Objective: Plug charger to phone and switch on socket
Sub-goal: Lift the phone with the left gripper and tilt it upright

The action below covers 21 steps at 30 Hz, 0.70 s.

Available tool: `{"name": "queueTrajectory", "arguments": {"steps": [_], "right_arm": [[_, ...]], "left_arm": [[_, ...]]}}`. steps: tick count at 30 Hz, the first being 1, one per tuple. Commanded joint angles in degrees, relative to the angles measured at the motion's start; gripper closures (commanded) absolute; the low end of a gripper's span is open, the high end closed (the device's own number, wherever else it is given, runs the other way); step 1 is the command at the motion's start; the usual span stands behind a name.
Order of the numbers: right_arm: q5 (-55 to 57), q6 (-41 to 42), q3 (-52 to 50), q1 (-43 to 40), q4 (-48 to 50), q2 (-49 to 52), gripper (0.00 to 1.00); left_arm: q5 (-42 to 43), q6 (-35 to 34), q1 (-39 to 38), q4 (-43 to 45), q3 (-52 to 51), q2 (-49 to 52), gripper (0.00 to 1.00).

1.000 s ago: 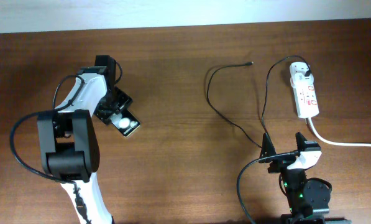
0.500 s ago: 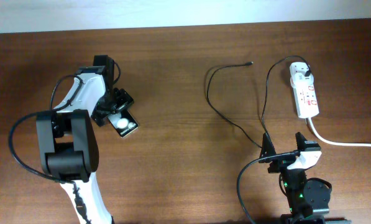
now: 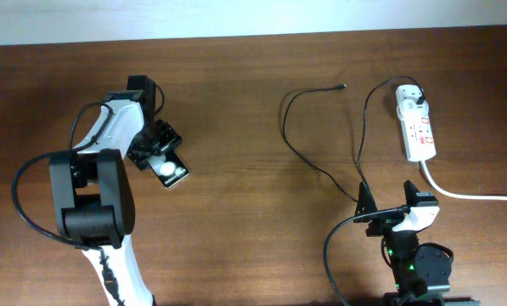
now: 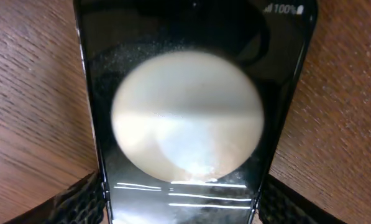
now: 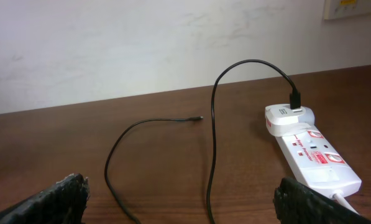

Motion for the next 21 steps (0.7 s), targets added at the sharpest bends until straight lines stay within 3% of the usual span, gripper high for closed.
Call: {"name": "queueTrajectory", "arguments": {"steps": [1, 7, 16, 21], "right_arm": [[0.2, -0.6, -0.3, -0.4, -0.3, -0.5, 0.01], [0.3, -0.6, -0.3, -0.4, -0.3, -0.5, 0.01], [0.3, -0.6, -0.3, -0.4, -0.3, -0.5, 0.01], [0.2, -0.6, -0.3, -0.4, -0.3, -0.5, 0.01]], "left_arm": [[0.5, 0.3, -0.2, -0.3, -0.9, 2.7, 0.32], [0.5, 0.3, -0.2, -2.1, 1.8, 2.3, 0.34], [0.5, 0.3, -0.2, -14.2, 16.1, -1.0, 0.38], [0.5, 0.4, -0.2, -16.4, 16.8, -5.4, 0.39]]}}
